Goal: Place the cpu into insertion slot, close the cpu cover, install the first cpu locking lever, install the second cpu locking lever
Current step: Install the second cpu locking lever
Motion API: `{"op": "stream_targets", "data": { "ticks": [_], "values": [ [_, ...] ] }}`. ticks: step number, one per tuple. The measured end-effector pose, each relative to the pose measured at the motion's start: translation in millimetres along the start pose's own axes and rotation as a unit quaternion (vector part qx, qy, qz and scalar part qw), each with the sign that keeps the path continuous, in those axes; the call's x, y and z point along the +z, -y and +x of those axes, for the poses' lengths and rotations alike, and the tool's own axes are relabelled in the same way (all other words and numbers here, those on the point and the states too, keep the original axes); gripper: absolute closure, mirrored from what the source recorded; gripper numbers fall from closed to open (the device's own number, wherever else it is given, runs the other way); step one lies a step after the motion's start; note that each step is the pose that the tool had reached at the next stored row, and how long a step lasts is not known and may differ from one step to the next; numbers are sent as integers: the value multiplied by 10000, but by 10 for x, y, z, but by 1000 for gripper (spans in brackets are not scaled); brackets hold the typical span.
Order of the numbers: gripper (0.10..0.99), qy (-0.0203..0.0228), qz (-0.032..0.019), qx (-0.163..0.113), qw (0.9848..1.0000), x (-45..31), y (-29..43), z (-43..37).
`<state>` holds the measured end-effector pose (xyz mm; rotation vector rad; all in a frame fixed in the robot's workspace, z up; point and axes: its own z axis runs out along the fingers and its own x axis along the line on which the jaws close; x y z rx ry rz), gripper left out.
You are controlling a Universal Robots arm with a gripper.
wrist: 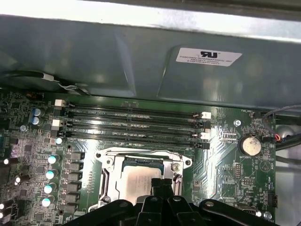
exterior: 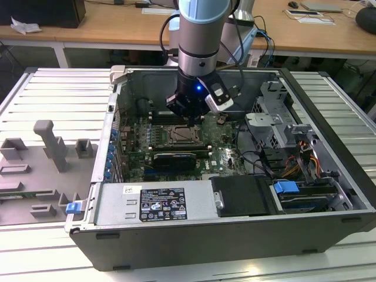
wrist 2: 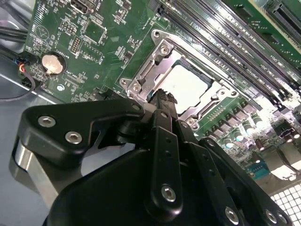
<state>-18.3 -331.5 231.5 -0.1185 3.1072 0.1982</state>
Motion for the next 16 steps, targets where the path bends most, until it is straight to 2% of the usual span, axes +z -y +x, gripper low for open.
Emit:
{"op": "stream_targets", "data": {
  "ticks": [16],
  "values": [
    [980, 0, 0, 0, 10000, -6, 44, 3]
  ]
}}
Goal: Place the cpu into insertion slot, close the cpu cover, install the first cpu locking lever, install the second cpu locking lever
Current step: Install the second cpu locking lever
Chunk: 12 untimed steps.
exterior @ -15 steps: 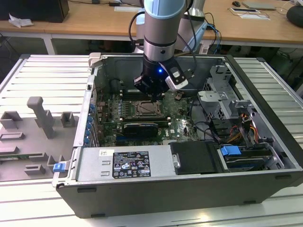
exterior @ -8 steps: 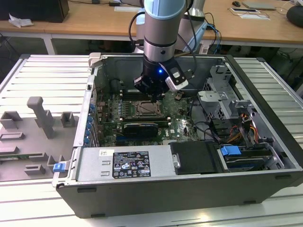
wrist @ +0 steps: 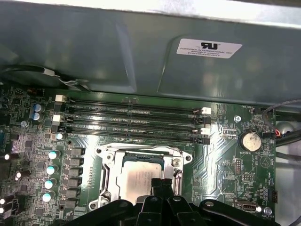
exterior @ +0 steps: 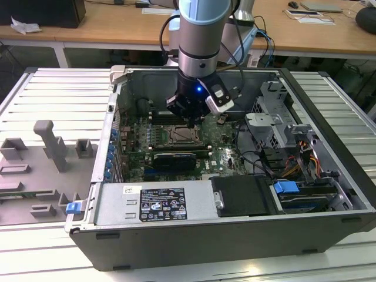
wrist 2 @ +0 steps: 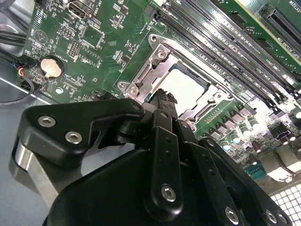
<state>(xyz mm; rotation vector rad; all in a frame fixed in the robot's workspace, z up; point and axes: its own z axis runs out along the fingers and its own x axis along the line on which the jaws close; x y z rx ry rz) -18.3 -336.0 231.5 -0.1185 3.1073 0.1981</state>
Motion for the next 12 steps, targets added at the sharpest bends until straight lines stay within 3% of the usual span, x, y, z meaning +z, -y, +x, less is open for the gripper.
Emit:
{"op": "stream_targets", "data": {
  "ticks": [12],
  "values": [
    [980, 0, 0, 0, 10000, -4, 30, 2]
  ]
}}
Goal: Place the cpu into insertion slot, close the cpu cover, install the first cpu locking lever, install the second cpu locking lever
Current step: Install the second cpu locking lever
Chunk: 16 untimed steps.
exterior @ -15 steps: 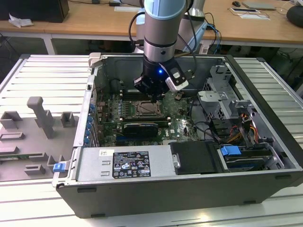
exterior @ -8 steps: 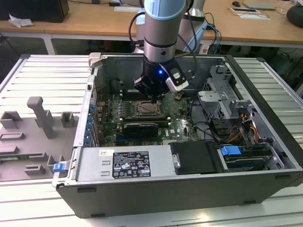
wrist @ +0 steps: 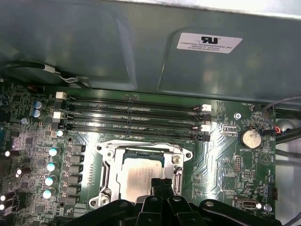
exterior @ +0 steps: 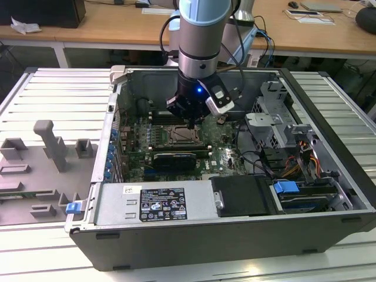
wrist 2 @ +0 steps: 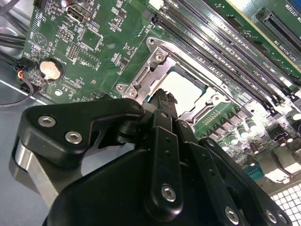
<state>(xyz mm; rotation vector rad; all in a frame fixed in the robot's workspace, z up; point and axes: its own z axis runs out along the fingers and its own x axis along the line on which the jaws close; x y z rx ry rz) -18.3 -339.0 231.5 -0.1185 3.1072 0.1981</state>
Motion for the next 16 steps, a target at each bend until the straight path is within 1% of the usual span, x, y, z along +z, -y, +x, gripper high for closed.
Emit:
{"op": "stream_targets", "data": {
  "ticks": [16],
  "values": [
    [980, 0, 0, 0, 10000, -5, 40, 3]
  ]
}}
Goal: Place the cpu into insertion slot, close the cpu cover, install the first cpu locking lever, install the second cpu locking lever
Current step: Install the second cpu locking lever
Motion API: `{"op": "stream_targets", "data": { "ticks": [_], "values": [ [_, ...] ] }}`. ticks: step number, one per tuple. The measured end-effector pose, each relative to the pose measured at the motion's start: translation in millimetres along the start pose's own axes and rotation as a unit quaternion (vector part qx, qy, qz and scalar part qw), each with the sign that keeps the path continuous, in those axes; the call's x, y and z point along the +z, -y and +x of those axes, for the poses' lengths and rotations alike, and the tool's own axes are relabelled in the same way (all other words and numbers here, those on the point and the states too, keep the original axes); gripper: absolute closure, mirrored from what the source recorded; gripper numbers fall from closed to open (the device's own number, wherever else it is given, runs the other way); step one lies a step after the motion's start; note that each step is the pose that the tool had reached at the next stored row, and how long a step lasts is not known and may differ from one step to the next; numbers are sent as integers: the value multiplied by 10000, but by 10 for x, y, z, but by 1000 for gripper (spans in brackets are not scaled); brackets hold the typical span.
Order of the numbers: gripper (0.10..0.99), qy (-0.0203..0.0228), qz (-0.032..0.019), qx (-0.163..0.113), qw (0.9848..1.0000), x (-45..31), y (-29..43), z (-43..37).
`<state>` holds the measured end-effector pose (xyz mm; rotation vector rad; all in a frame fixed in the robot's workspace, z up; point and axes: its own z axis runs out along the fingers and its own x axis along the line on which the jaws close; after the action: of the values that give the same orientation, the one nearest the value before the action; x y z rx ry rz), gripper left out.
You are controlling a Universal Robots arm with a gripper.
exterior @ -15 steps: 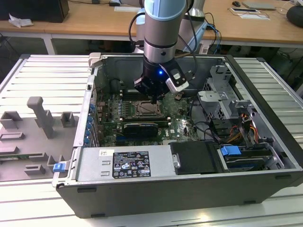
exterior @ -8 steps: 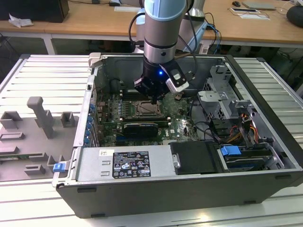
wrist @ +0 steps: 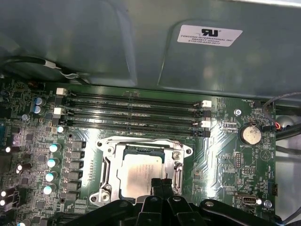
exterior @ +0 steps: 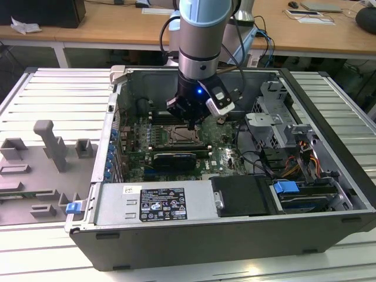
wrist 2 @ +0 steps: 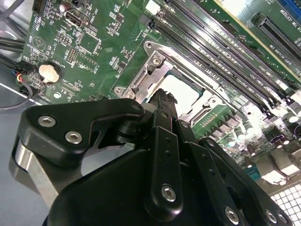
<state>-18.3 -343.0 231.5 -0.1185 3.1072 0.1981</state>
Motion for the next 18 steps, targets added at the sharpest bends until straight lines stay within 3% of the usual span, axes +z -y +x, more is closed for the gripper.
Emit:
{"op": "stream_targets", "data": {
  "ticks": [18],
  "values": [
    [980, 0, 0, 0, 10000, -4, 30, 2]
  ]
}}
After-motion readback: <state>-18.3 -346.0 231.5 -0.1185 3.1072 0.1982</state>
